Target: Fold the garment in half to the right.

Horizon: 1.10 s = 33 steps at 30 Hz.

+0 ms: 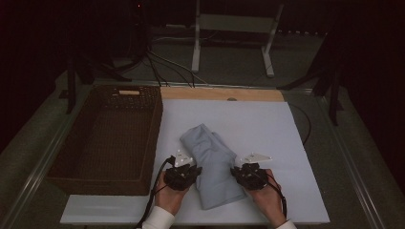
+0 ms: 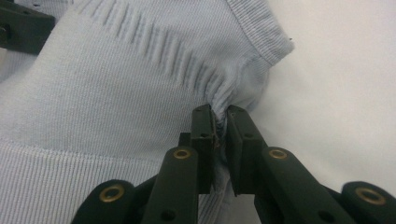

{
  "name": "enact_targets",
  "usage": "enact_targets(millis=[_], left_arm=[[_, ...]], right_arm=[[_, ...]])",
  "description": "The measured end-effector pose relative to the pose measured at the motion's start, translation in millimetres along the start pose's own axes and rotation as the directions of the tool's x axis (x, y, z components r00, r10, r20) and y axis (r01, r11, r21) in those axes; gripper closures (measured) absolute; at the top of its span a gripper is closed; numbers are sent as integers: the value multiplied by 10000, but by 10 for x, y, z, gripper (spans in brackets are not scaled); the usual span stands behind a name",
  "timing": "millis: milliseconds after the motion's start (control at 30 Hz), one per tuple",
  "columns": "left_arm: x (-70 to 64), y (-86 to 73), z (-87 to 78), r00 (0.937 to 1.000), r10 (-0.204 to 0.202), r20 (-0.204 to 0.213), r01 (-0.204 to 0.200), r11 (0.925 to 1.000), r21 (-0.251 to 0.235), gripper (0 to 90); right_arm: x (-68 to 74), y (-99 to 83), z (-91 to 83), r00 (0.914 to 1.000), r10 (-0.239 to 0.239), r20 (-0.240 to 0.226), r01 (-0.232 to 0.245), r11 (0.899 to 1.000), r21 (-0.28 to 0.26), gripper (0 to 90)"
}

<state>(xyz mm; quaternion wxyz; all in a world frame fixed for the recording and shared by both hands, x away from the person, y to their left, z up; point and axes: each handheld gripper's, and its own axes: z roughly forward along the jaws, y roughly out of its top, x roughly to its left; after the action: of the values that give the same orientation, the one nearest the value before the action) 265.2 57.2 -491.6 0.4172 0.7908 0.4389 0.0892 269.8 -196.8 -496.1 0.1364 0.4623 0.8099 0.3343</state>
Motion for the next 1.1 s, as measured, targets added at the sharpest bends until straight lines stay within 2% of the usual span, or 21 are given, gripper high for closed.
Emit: enact_targets(millis=[133, 167, 233, 300, 400, 533, 700, 800, 900, 1100], left_arm=[[-6, 16, -29, 9999, 135, 65, -133, 9997, -211, 688], [-19, 24, -51, 9999, 143, 41, -141, 9989, -453, 688], [-35, 45, -87, 9997, 259, -4, -259, 9968, -756, 590], [-56, 69, -112, 9994, 332, -43, -335, 9944, -1006, 529], [-90, 92, -116, 9987, 478, -194, -496, 9928, -1090, 440], [-125, 91, -88, 9978, 656, -90, -662, 9923, -1046, 386], [-171, 95, -74, 9973, 731, 81, -716, 9904, -1184, 316], [-187, 103, -85, 9967, 804, 81, -788, 9893, -1231, 243], [-203, 120, -106, 9963, 861, 35, -849, 9874, -1334, 192], [-202, 154, -138, 9960, 896, 53, -877, 9837, -1573, 157]], right_arm=[[-8, -6, -22, 10000, 38, -50, -38, 10000, -61, 806], [-20, -9, -36, 9999, 84, -85, -84, 9999, -90, 784], [-52, -15, -79, 9992, 297, -264, -306, 9990, -321, 693], [-72, -13, -117, 9976, 499, -485, -523, 9974, -488, 653], [-79, -17, -165, 9958, 592, -692, -634, 9962, -596, 528], [-70, -49, -212, 9949, 565, -840, -630, 9950, -771, 423], [-55, -100, -311, 9940, 706, -839, -767, 9945, -713, 367], [-48, -169, -355, 9927, 789, -912, -842, 9949, -554, 314], [-38, -239, -369, 9939, 698, -850, -736, 9964, -419, 315], [-37, -335, -295, 9933, 1019, -547, -1018, 9948, 45, 394]])
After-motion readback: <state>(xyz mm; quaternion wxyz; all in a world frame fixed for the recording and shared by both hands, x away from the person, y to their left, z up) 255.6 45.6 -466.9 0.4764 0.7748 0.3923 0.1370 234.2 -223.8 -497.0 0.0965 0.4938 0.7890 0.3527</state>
